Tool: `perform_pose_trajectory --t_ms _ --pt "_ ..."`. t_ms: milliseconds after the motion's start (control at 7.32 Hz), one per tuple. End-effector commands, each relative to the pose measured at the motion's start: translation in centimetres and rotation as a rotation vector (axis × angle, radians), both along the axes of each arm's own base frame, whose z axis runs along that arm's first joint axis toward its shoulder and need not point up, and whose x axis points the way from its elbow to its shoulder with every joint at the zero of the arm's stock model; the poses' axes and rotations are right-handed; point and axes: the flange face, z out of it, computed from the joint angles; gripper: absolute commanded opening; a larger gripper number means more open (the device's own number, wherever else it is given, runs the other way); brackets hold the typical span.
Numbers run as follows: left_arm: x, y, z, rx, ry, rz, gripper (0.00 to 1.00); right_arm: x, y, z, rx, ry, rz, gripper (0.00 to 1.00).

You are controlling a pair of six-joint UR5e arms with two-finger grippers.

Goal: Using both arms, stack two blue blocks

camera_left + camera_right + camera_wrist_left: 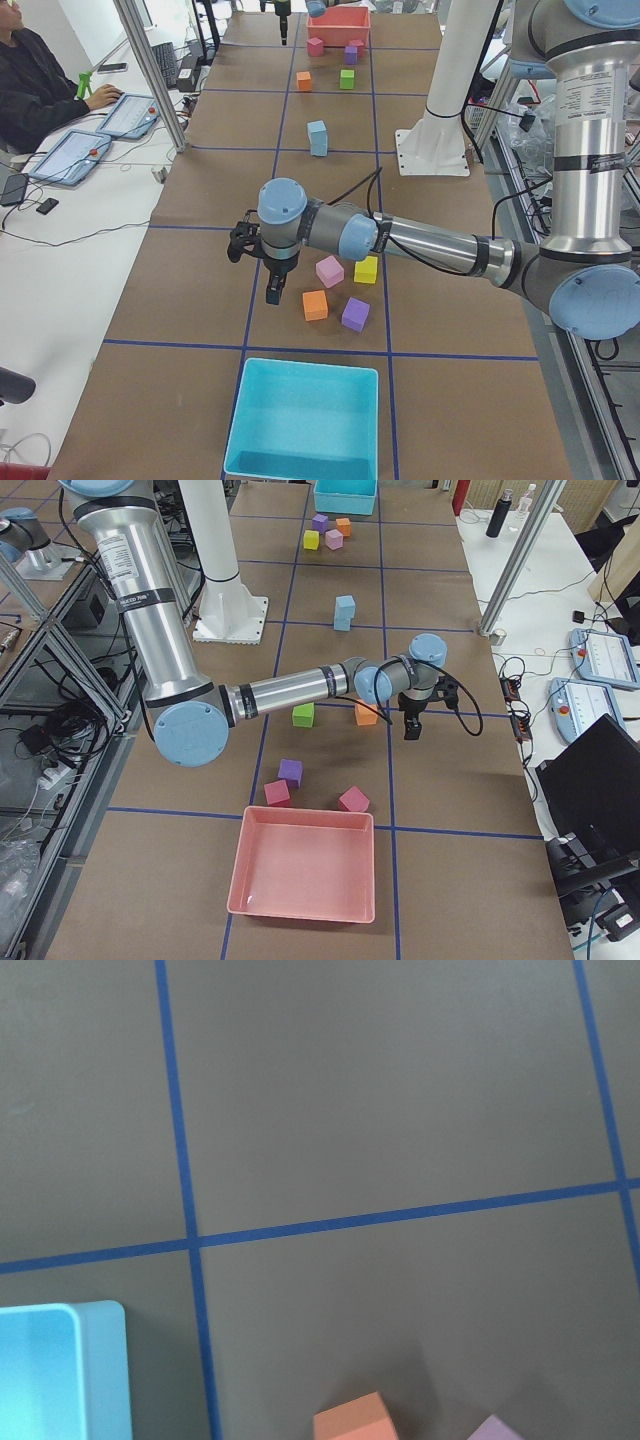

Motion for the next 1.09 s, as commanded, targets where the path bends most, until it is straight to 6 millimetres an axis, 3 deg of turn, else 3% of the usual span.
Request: perform_pose_trajectory --t_ms 0,137,273,957 --pt "-1.6 3.0 2.9 -0.011 -0.002 -0.029 0.98 4.7 1.9 2.9 -0.038 0.014 0.059 1.0" --pt "-2.9 4.3 3.8 -0.029 -0.003 -0.056 0.98 6.4 3.5 3.9 -0.045 0.016 0.078 1.0" --pt "-3.2 4.8 4.3 -0.026 -0.003 -0.064 0.98 6.8 3.8 3.9 -0.05 0.018 0.085 1.0" --pt "-3.2 4.8 4.5 -0.031 -0.003 -0.067 0.98 6.7 3.6 4.1 -0.055 0.019 0.083 1.0"
